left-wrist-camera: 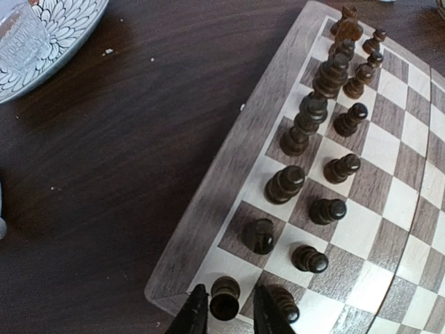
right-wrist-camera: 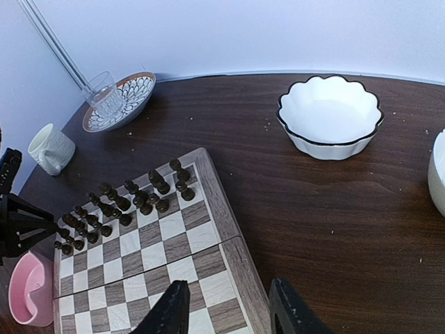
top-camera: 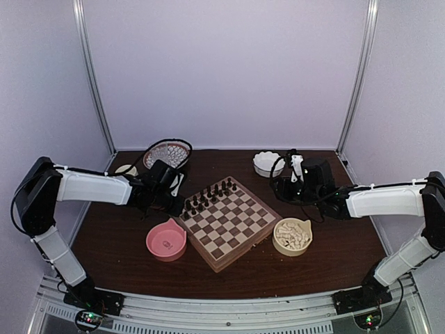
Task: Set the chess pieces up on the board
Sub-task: Place the rook at a8, then reset both arms
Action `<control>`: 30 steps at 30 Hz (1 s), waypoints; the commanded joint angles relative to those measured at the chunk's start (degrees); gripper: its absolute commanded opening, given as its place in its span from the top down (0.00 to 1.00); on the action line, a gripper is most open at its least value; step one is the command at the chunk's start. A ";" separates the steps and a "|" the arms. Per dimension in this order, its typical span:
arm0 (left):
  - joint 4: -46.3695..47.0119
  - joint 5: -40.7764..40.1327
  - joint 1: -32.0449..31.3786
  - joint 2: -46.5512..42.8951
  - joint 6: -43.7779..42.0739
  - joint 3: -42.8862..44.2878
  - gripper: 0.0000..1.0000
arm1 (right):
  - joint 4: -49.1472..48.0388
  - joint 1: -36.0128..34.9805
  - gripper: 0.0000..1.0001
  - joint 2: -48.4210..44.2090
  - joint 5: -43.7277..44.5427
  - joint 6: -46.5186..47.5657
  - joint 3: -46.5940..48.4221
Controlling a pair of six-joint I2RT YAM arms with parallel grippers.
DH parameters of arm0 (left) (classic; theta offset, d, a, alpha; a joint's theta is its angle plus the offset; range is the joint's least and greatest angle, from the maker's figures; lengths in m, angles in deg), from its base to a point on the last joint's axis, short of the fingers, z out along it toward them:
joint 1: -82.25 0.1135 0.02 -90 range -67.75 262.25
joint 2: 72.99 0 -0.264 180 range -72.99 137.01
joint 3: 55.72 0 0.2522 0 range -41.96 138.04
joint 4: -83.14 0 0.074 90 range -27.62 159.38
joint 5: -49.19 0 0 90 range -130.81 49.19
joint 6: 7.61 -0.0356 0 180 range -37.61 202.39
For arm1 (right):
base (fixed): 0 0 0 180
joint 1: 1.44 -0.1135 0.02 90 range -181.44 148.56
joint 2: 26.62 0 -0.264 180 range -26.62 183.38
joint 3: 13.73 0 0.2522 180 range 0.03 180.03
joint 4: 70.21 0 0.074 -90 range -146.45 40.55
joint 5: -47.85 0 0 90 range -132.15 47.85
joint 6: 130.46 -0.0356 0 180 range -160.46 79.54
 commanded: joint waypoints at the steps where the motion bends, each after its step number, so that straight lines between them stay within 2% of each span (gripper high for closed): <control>1: 1.84 -1.39 0.35 -6.19 0.23 -1.92 0.75 | 0.41 0.45 0.58 -1.23 0.24 1.09 1.01; 3: 2.81 -3.94 0.35 -9.61 0.27 -3.96 0.73 | 0.50 0.45 0.57 -1.94 0.75 1.62 0.80; 5: 4.55 -7.41 0.35 -14.66 0.23 -6.78 0.64 | -0.05 0.45 0.55 -3.08 1.73 2.44 0.06; 6: 5.43 -9.68 0.35 -17.02 0.34 -8.39 0.56 | -0.61 0.43 0.54 -3.98 3.14 2.79 -0.61; 8: 6.66 -14.38 0.35 -21.98 0.78 -11.68 0.21 | -2.78 0.49 0.52 -6.53 6.34 3.31 -3.10; 9: 8.37 -15.57 0.35 -24.70 0.02 -13.84 0.08 | -5.07 0.46 0.51 -7.69 7.64 4.16 -4.86; 10: 11.82 -15.82 0.35 -27.48 -1.11 -16.15 0.03 | -6.79 0.45 0.49 -8.86 8.92 5.11 -6.29; 12: 18.29 -15.13 0.35 -32.90 -4.21 -21.39 0.02 | -7.79 0.45 0.48 -10.49 11.77 7.34 -7.76; 15: 24.48 -15.77 0.35 -39.59 -8.78 -27.65 0.02 | -7.08 0.45 0.52 -13.08 15.31 15.33 -7.89; 19: 25.13 -22.48 0.35 -44.38 -13.82 -30.09 0.02 | -8.79 0.50 0.54 -19.95 23.74 23.90 -11.19; 22: 29.70 -28.38 0.40 -45.89 -17.15 -33.30 0.02 | -13.40 1.19 0.56 -23.85 28.72 29.95 -15.84; 25: 36.91 -33.47 0.71 -46.72 -22.44 -37.09 0.02 | -19.78 3.89 0.40 -25.55 32.39 36.92 -22.14; 26: 38.53 -34.12 1.13 -46.95 -24.32 -38.06 0.02 | -21.63 5.52 0.32 -25.94 32.21 37.84 -23.65; 28: 41.42 -36.52 2.07 -46.58 -26.38 -39.50 0.02 | -18.79 10.87 0.28 -26.99 29.20 36.52 -24.24; 30: 41.83 -36.32 4.22 -46.01 -26.67 -40.63 0.03 | -12.86 18.31 0.26 -26.94 21.56 32.84 -24.35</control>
